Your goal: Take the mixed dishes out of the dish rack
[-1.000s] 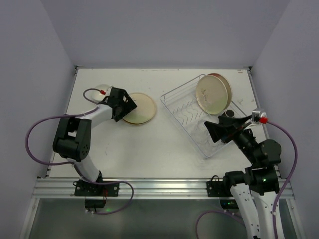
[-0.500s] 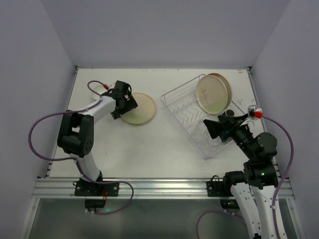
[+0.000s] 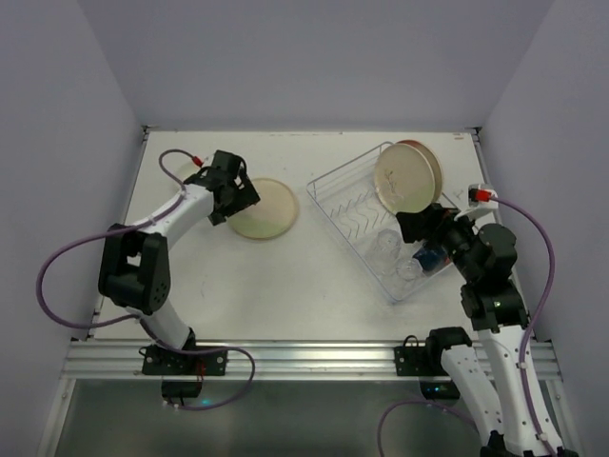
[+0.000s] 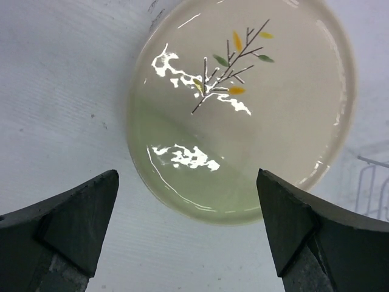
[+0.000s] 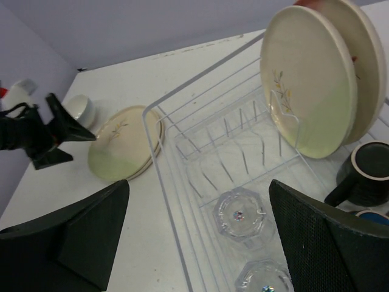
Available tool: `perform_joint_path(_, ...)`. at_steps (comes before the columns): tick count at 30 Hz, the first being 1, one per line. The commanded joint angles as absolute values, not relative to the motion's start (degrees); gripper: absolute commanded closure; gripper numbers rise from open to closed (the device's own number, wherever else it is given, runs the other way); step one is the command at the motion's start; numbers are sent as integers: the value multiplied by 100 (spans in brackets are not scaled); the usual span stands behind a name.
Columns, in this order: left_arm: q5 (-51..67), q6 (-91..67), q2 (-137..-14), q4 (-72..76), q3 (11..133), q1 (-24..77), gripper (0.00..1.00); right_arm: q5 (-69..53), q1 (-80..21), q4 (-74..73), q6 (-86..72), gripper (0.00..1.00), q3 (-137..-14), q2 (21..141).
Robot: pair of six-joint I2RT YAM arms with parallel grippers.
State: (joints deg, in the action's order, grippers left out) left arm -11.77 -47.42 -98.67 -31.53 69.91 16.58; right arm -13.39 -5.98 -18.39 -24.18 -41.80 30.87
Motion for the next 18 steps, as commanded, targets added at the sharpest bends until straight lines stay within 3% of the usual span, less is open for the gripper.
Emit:
perform_joint_path(1, -1240, -4518, -8940, -3261, 6961, 1687, 0, -494, -589, -1845, -2057, 1, -4421, 3418)
perform_joint_path(10, -932, -3166, -5296, -3401, 5907, 1731, 0, 642, -589, -925, -1469, 1, -4176, 4218)
perform_joint_path(13, -1106, -2532, -4661, -3778, 5722, 1731, 0, 536, -589, -396, -1178, 1, -4244, 4718)
perform_joint_path(18, -1536, -2100, -4229, -3842, 5380, 1784, 0, 791, -589, -851, -555, 1, -5254, 6131)
